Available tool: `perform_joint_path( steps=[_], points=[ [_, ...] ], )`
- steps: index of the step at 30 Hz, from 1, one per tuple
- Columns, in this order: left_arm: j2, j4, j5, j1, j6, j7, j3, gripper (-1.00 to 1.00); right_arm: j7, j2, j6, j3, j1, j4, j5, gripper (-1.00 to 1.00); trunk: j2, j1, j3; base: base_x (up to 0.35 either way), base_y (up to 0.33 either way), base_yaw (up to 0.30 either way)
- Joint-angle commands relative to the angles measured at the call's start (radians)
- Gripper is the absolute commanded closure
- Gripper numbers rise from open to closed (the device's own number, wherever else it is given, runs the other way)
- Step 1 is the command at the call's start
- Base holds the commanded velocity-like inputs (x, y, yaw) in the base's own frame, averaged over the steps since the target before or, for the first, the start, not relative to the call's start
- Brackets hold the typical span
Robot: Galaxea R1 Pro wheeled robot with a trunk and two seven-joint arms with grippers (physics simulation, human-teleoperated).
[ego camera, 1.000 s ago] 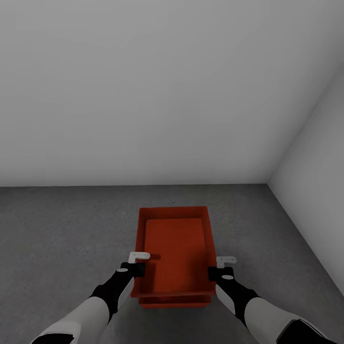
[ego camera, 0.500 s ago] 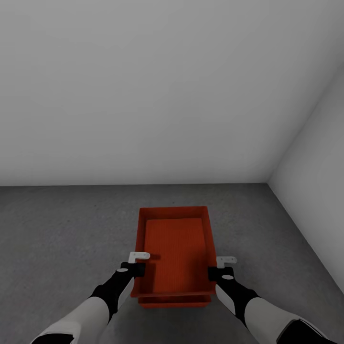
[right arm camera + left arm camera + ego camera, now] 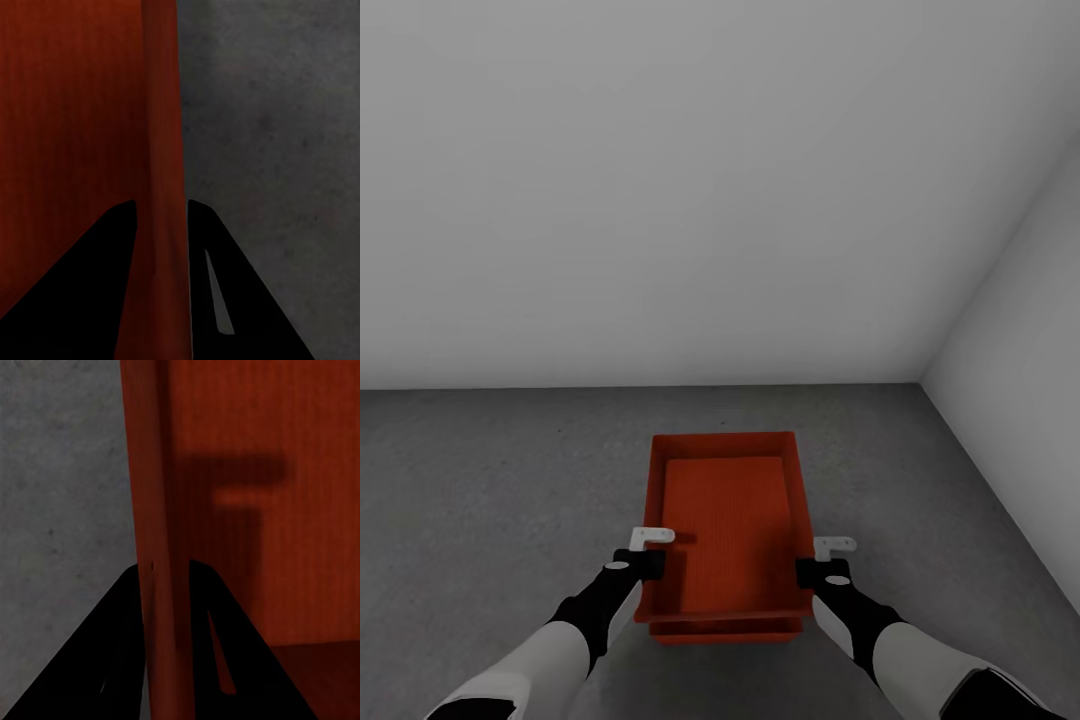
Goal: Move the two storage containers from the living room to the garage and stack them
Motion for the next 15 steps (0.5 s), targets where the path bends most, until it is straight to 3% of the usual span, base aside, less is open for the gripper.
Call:
perform_joint_path(
  steps=[1, 15],
  points=[
    [-0.001, 0.012, 0.01, 0.001, 0.005, 0.005, -0.03, 1.0, -0.028, 0.0, -0.003, -0.004, -0.002, -0.001, 0.009, 1.0, 0.0, 0.0, -0.001, 0.0, 0.0, 0.0],
    [-0.001, 0.013, 0.011, 0.001, 0.003, 0.004, -0.03, 1.0, -0.029, 0.0, -0.003, -0.006, -0.002, -0.001, 0.008, 1.0, 0.0, 0.0, -0.001, 0.0, 0.0, 0.0]
  ],
)
